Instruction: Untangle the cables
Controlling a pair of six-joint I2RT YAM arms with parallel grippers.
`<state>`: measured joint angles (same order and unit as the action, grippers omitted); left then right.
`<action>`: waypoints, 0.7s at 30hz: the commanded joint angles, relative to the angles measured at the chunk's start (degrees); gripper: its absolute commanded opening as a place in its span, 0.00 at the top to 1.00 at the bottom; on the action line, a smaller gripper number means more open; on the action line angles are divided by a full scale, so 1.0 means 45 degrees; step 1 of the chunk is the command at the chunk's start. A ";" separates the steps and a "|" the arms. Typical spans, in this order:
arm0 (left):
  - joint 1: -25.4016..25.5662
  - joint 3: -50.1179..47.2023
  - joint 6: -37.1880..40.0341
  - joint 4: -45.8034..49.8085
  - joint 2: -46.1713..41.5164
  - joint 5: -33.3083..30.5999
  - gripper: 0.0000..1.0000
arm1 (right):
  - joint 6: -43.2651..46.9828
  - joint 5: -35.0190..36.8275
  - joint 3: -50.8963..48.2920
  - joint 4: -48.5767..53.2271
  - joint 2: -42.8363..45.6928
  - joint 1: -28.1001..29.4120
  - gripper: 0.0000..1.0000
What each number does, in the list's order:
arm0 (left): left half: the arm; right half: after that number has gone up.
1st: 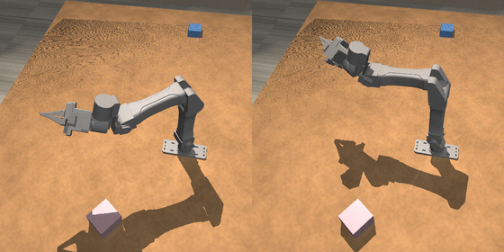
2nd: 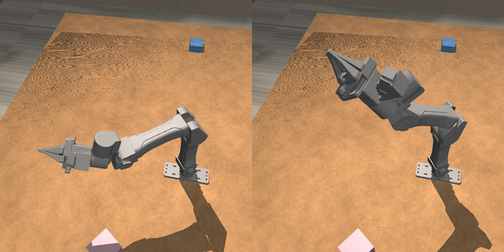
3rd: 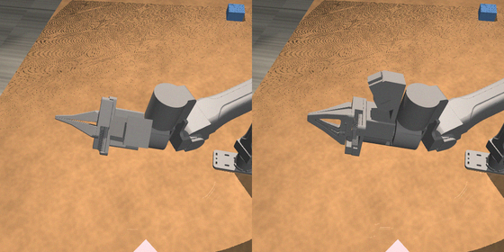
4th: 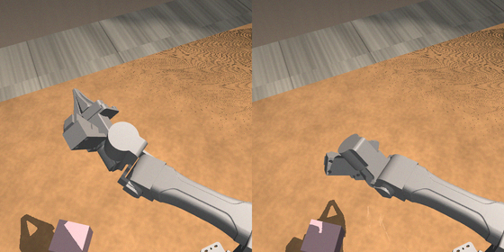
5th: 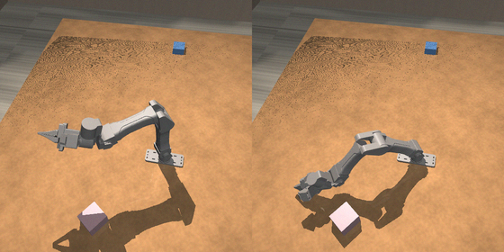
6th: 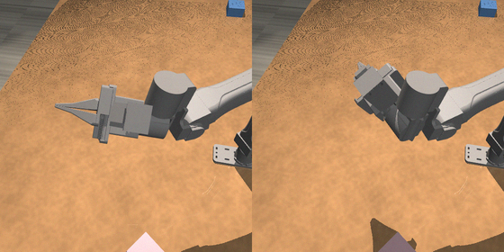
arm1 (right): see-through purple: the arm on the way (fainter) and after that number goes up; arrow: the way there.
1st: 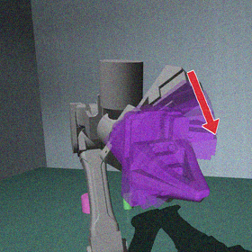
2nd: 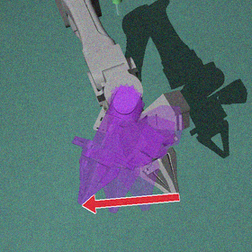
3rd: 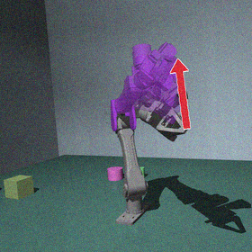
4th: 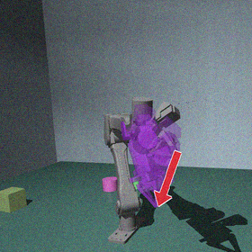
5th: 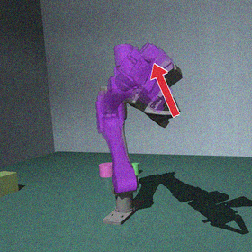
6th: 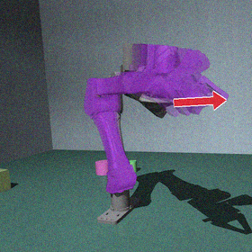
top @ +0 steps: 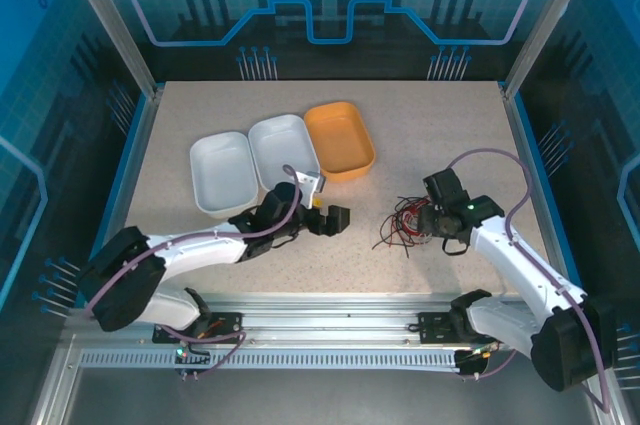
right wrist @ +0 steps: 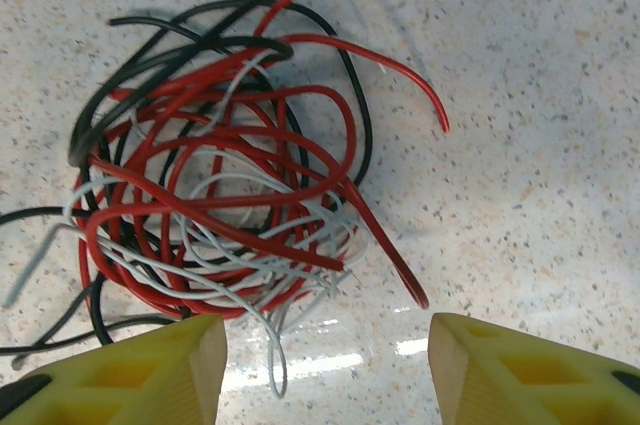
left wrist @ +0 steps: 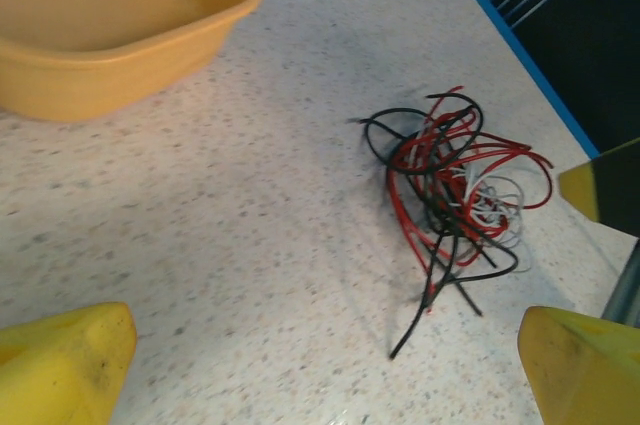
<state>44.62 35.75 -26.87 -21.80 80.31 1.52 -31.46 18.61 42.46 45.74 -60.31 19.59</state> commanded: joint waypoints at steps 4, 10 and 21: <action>0.0289 0.1143 0.0548 -0.0551 0.1026 0.1064 0.01 | 0.0838 -0.0093 0.0343 -0.1194 -0.0689 0.0019 0.41; 0.0319 0.1252 0.0425 -0.0487 0.1220 0.0897 0.01 | 0.1136 -0.0765 0.0577 -0.1493 -0.1637 -0.0003 0.43; 0.0319 0.1405 0.0346 -0.0255 0.1545 0.0869 0.01 | 0.0928 -0.2226 0.0696 -0.1879 -0.1843 0.0519 0.83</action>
<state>45.63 40.10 -25.98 -23.00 86.35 4.40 -27.07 11.25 43.59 37.80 -68.34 20.71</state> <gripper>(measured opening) 0.992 0.190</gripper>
